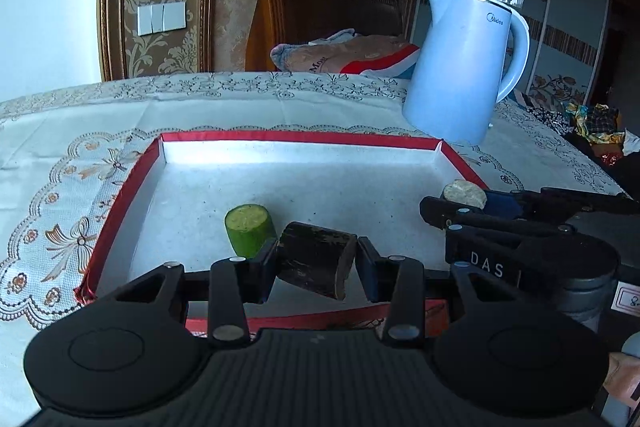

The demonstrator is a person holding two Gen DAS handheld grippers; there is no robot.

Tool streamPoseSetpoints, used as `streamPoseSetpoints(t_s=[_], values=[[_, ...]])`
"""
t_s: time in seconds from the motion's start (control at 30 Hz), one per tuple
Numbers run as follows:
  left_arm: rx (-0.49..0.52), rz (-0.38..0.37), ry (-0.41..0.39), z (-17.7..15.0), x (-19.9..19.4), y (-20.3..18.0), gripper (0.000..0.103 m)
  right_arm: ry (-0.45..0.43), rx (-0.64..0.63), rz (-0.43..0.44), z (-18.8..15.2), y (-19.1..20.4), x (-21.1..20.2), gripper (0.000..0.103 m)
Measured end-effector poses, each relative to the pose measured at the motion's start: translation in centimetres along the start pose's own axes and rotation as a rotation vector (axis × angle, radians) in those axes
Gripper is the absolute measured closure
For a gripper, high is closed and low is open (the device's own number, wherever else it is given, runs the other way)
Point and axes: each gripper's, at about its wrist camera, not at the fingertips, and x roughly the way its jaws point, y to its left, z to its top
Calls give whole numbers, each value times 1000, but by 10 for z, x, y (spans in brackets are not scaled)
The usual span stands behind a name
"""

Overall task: Organize fruits
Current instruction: 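Carry the stump piece with the right tool while the left tool carries the dark chunk into the tray, then lower and open the right tool in the tray while the left tool releases the dark chunk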

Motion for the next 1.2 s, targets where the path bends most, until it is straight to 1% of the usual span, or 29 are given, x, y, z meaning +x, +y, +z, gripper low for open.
streamPoseSetpoints(t_s=[0.07,0.2,0.3,0.4,0.57,0.63,0.7,0.83,1.1,1.2], values=[[-5,5,11,-3,5,3,63,8,0,3,0,1,3,71],[-8,56,21,-1,18,10,63,15,-4,2,1,4,9,71],[-42,49,31,3,24,19,63,17,-1,-2,3,5,14,71],[-54,54,15,6,25,22,63,21,-3,-14,5,5,22,71],[-39,67,-15,10,26,21,62,43,17,-11,7,4,32,71],[-27,95,-19,11,30,20,63,53,15,-15,7,5,36,71],[-25,116,-6,13,37,22,63,63,26,-13,8,4,40,71],[-50,113,2,16,43,29,63,77,42,-17,9,1,47,71],[-45,129,5,17,49,29,63,95,53,-23,12,2,58,71],[-60,126,11,18,52,31,63,96,53,-25,14,3,61,71]])
